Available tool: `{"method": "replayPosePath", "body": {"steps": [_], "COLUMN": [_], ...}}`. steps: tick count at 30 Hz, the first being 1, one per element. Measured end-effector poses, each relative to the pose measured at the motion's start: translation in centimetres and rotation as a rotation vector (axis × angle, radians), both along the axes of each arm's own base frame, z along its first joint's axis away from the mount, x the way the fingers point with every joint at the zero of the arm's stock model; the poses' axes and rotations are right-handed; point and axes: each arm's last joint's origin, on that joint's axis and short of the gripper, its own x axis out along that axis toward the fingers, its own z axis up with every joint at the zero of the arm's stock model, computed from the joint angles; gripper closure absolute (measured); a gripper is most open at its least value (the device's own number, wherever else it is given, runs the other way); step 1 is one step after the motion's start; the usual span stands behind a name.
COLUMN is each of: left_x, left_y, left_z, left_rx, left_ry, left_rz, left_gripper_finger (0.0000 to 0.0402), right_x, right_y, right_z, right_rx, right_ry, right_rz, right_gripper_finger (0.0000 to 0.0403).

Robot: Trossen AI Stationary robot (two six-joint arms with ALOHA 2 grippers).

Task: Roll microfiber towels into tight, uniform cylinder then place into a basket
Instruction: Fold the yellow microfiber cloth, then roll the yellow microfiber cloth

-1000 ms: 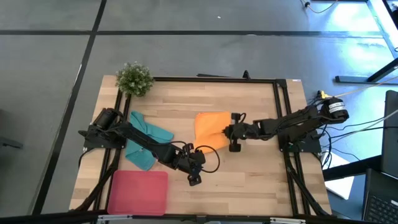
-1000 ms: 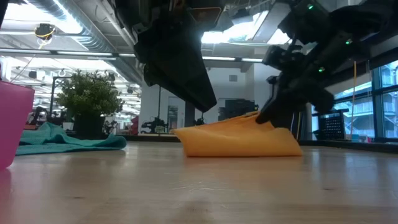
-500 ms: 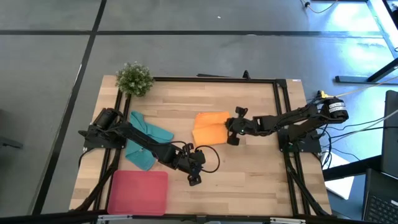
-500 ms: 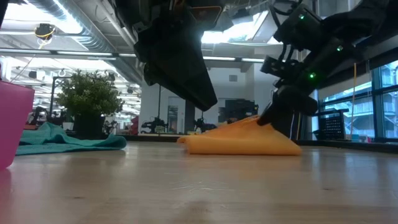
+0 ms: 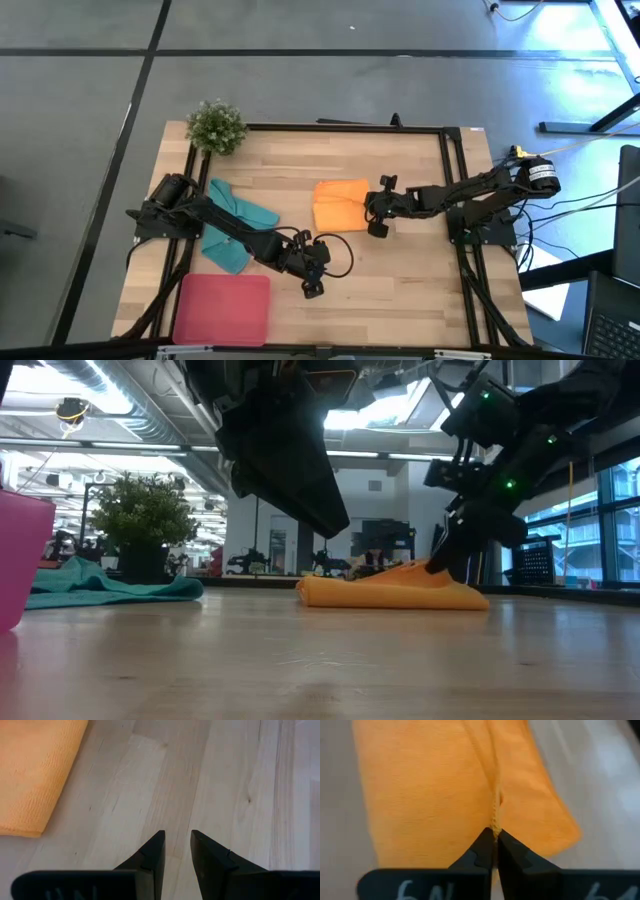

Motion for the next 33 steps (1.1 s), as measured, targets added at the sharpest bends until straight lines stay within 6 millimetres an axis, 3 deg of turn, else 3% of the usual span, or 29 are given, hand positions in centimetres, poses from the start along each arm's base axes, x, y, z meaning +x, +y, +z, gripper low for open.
{"method": "replayPosePath", "body": {"steps": [13,18,24,33], "left_x": [0.1,0.3,0.9,1.2], "left_y": [0.2,0.8,2.9,4.9], "left_z": [0.0,0.0,0.0,-0.2], "left_rx": [-0.002,-0.003,0.029,0.141], "left_ry": [0.0,0.0,-0.006,0.054], "left_rz": [0.009,0.025,0.095,0.021], "left_gripper_finger": [0.0317,0.0317,0.0317,0.0317], "right_x": [-0.1,0.6,1.4,1.1], "right_y": [-0.2,-0.2,0.2,3.0], "right_z": [0.0,1.2,3.5,3.3], "right_rx": [-0.036,-0.051,0.023,0.107], "right_ry": [0.003,0.041,0.149,0.209], "right_rz": [-0.045,-0.047,0.023,0.283], "right_gripper_finger": [0.025,0.0205,0.019,0.0193]}}
